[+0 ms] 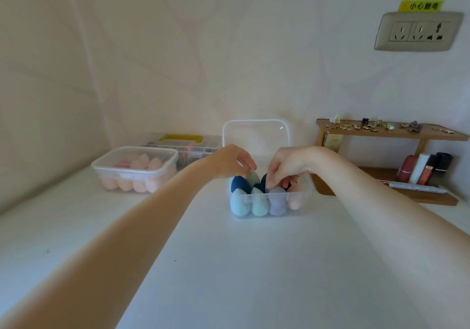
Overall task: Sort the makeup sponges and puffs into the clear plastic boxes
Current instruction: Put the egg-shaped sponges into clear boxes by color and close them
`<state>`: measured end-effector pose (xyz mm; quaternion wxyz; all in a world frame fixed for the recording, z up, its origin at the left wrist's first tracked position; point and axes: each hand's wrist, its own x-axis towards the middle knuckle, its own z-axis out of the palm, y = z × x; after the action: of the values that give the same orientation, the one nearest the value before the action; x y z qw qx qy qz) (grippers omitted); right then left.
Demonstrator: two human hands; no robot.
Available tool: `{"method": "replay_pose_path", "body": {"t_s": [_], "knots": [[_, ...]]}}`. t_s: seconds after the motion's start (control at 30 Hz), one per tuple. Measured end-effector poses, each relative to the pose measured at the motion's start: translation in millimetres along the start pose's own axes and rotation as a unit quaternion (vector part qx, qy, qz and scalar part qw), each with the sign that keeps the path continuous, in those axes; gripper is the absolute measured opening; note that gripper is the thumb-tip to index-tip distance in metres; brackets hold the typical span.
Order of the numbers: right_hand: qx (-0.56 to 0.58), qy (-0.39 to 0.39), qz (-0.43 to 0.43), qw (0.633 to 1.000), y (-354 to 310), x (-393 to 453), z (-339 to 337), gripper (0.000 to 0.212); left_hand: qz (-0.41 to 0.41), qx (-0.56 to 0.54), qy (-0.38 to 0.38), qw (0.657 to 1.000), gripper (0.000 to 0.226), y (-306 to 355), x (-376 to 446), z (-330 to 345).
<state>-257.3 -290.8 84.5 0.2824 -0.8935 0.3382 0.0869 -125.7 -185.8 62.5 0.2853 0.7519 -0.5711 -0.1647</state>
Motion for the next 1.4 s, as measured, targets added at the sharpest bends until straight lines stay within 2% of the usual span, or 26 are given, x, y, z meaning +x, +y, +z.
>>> {"method": "replay_pose_path", "body": {"t_s": [0.1,0.17,0.23,0.27,0.33,0.37,0.4,0.5,0.63,0.73,0.8,0.87,0.93,1.0,1.07,1.17,1.27,1.4], "knots": [[0.091,0.124,-0.042,0.987,1.5,-8.2,-25.8,0.012,-0.019,-0.045,0.089,0.995,0.02,-8.6,6.0,-3.5],[0.085,0.206,-0.056,0.973,6.2,-6.0,-33.2,0.015,-0.034,-0.027,0.139,0.989,0.019,-12.5,12.4,-1.9],[0.049,0.242,-0.044,0.968,11.8,3.1,-26.0,0.019,-0.034,0.019,0.159,0.987,0.019,-12.7,19.1,3.5],[0.037,0.284,-0.028,0.958,16.2,9.5,-20.2,0.021,-0.036,0.037,0.177,0.983,0.021,-13.0,21.1,4.6],[0.05,0.372,0.005,0.927,24.7,17.9,-12.6,0.026,-0.059,0.03,0.235,0.97,0.022,-17.8,25.6,2.4],[0.079,0.391,0.019,0.917,29.2,20.9,-11.9,0.029,-0.085,0.007,0.257,0.963,0.024,-20.9,28.0,0.1],[0.12,0.391,0.036,0.912,33.2,24.7,-12.0,0.031,-0.123,-0.033,0.263,0.956,0.029,-24.8,30.4,-1.9],[0.232,0.364,0.062,0.9,40.3,38.1,-10.1,0.04,-0.213,-0.246,0.206,0.923,0.042,-25.6,33.6,1.3],[0.318,0.344,0.035,0.883,40.2,37.9,-12.3,0.035,-0.186,-0.373,0.178,0.891,0.047,-21.0,30.8,-2.3],[0.403,0.285,-0.001,0.87,36.1,19.0,-15.3,0.038,-0.143,-0.404,0.136,0.893,0.047,-16.0,16.4,-15.4],[0.413,0.259,-0.001,0.873,33.0,6.5,-15.6,0.052,-0.12,-0.398,0.117,0.902,0.061,-16.7,4.8,-22.6],[0.434,0.251,0.001,0.865,30.2,-5.0,-13.9,0.056,-0.099,-0.359,0.123,0.92,0.064,-15.1,-9.2,-24.8],[0.416,0.246,-0.003,0.876,27.7,-14.5,-12.5,0.051,-0.076,-0.301,0.155,0.938,0.043,-13.1,-25.0,-23.7],[0.362,0.246,-0.021,0.899,24.6,-27.5,-8.2,0.033,-0.036,-0.273,0.179,0.944,0.023,-9.0,-41.6,-23.7],[0.274,0.237,-0.042,0.931,25.5,-38.9,-3.3,0.021,0.029,-0.215,0.164,0.962,0.019,-4.1,-56.3,-21.8],[0.073,0.167,-0.065,0.981,27.8,-58.1,12.8,0.018,0.075,0.013,0.086,0.993,0.013,-2.0,-75.8,-10.1],[-0.013,0.123,-0.069,0.99,27.3,-68.3,23.9,0.028,0.078,0.122,0.038,0.989,0.014,-1.0,-82.0,1.8],[-0.064,0.14,-0.075,0.985,22.8,-70.6,31.9,0.042,0.071,0.172,0.041,0.982,0.023,6.5,-84.9,12.9]]}}
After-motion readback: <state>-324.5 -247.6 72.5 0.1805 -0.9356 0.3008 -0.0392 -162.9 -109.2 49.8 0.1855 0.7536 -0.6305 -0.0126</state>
